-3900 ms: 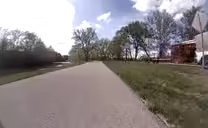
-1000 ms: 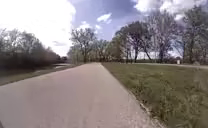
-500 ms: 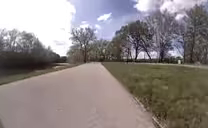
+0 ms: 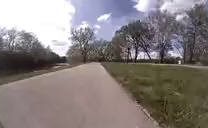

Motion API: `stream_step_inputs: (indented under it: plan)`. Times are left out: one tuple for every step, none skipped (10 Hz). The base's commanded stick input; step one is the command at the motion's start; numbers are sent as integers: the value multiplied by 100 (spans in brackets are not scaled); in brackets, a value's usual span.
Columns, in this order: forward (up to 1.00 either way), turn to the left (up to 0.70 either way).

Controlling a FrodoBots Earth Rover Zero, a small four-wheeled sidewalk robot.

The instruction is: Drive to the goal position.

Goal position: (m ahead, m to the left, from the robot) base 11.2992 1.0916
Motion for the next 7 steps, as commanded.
stream_step_inputs:
  plan:
    - [100,29]
    - [100,15]
    - [100,2]
    - [100,0]
    - [100,0]
    - [100,0]
    - [100,0]
